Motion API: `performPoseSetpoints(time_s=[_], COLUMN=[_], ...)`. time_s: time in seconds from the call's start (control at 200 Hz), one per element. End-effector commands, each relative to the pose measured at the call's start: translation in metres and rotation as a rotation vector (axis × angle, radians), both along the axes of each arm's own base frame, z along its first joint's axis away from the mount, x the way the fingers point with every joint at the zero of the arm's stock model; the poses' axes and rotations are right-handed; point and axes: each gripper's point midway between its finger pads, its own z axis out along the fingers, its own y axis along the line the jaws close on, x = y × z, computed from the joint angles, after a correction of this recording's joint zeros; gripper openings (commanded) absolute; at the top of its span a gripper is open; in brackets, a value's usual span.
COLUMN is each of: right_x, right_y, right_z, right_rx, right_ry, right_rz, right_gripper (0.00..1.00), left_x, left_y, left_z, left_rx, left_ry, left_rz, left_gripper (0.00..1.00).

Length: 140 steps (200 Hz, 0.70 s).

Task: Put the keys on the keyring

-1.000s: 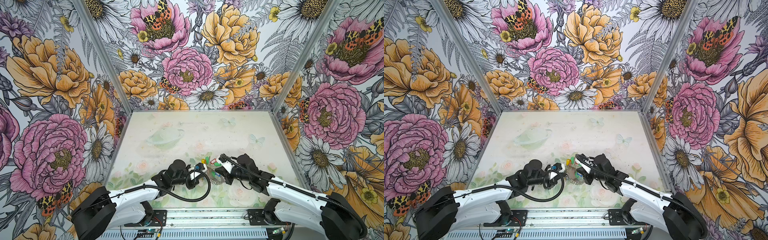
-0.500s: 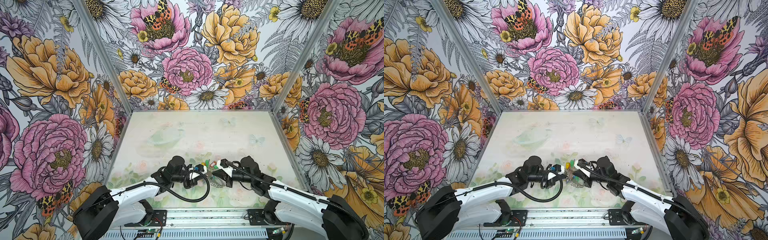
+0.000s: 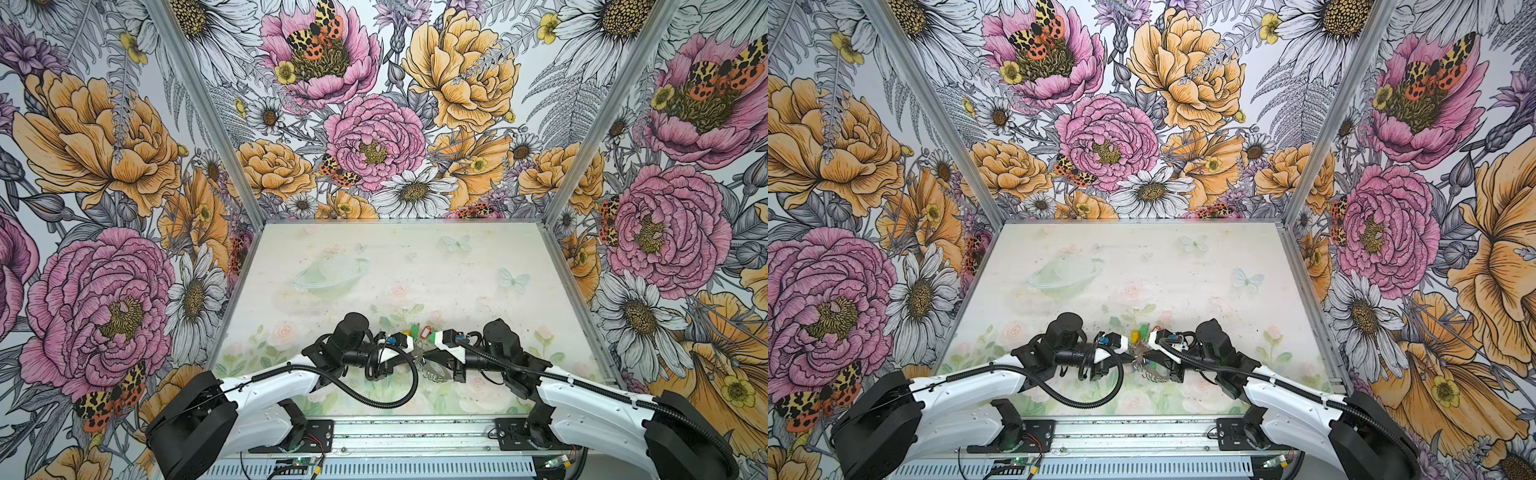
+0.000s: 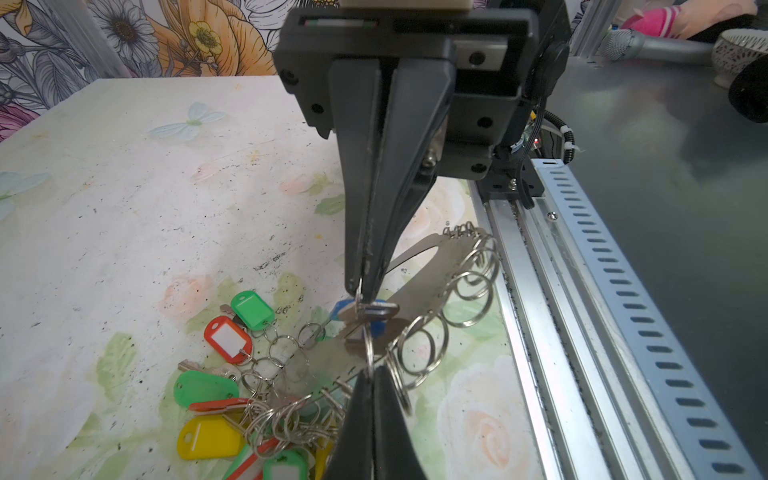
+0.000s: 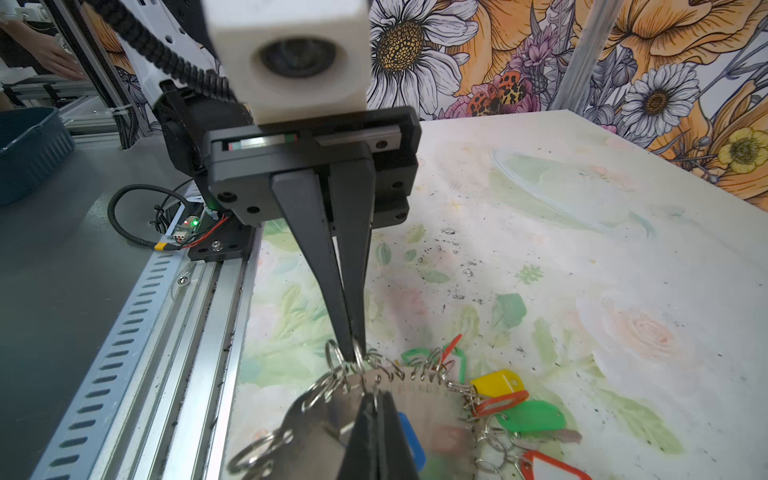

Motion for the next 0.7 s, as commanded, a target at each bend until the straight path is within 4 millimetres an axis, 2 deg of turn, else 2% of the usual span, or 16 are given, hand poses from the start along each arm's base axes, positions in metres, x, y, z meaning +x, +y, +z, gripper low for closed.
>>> performPoseSetpoints(time_s=[0.0,0.696], right_x=[-0.006,-0.018], right_y=[0.003,0.007], right_z=[0.013,0.009], right_rx=[0.049,0.045], right_ry=[-0.061,-0.064], right_rz=[0.043,0.106], right_gripper=[0.00,0.00], left_x=[-0.006,-0.006], left_y=[-0.001,-0.002], left_z=[0.010,0.012], left_rx=[-0.052,-0.059], left_ry=[-0.024,-0.019], left_rz=[-0.047,-0.046], left_gripper=[0.00,0.00])
